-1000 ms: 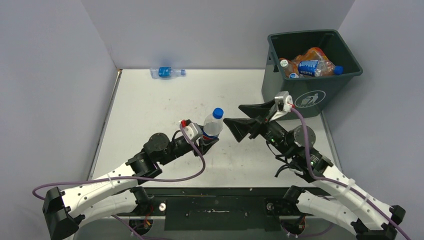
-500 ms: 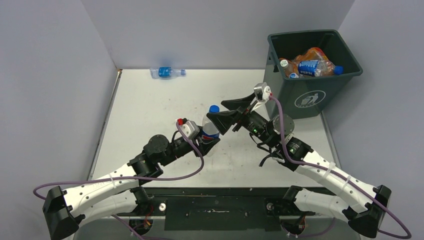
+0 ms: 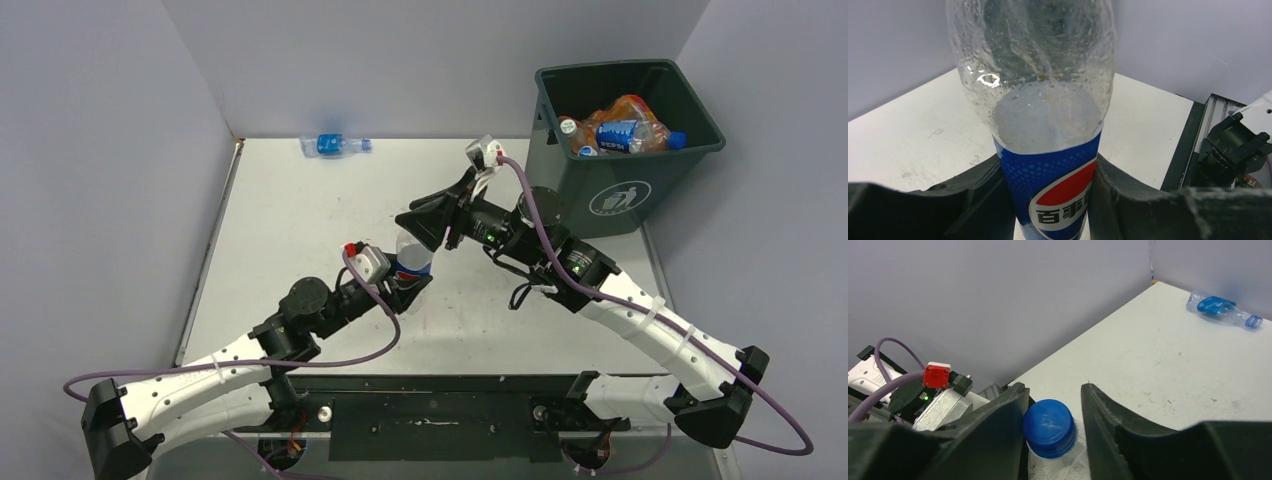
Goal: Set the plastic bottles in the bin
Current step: Place the plastic bottle in the trash bin.
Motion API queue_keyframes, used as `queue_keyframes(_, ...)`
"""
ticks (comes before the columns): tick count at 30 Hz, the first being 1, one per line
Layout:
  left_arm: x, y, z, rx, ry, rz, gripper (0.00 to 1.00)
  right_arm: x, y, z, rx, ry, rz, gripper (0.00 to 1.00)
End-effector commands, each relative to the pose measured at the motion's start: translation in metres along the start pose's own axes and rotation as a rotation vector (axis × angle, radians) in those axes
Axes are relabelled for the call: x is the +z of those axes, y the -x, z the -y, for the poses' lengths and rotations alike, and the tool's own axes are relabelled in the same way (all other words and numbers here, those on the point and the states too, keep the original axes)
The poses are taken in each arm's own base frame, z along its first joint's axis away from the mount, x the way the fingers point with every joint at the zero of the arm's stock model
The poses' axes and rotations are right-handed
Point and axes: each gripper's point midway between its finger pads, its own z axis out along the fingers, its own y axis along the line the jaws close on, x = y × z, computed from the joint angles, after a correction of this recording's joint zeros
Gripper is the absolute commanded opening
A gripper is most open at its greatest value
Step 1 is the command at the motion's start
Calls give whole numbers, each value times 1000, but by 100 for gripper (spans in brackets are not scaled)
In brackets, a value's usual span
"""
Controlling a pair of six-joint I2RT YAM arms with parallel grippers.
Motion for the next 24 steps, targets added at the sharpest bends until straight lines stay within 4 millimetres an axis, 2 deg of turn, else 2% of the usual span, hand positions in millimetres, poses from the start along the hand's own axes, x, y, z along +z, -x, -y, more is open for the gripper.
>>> queue_keyframes(1,-8,46,1,43,2,166,31,-5,4,-1,-28,-29,-90,61)
queue_keyframes(2,-8,46,2,44,-1,163,30,-6,4,-1,-27,-34,-93,69)
queue_keyframes(3,-8,47,2,45,-5,160,30,-8,2,0,-23,-39,-96,73)
queue_keyframes(6,-7,45,5,45,-17,152,28,-11,-4,5,-20,-66,-106,70)
queue_keyframes(10,-6,43,8,44,-30,144,27,-12,-9,9,-8,-85,-116,51)
queue_keyframes(12,-5,43,8,40,-30,140,27,-9,-13,10,-9,-88,-139,49)
queue_keyframes(13,-5,43,9,37,-32,140,26,-8,-16,12,-13,-95,-151,44)
queue_keyframes(15,-6,45,9,38,-31,146,26,-7,-20,15,-17,-108,-163,30)
queue_keyframes(17,-7,47,9,37,-29,157,26,-5,-25,18,-23,-118,-191,9)
queue_keyframes(18,-7,47,8,36,-28,160,29,-5,-25,18,-27,-120,-191,6)
queue_keyframes(19,-8,47,8,37,-26,164,39,-6,-23,19,-33,-125,-187,5)
queue_keyframes(20,-8,46,7,40,-21,167,57,-7,-17,21,-47,-141,-172,5)
queue_keyframes(21,-9,46,5,46,-14,171,92,-10,-6,23,-65,-167,-147,5)
queue_keyframes(22,-10,45,5,52,-9,177,98,-13,9,28,-97,-215,-114,5)
queue_keyframes(24,-12,46,3,62,7,192,96,-27,57,40,-178,-342,1,5)
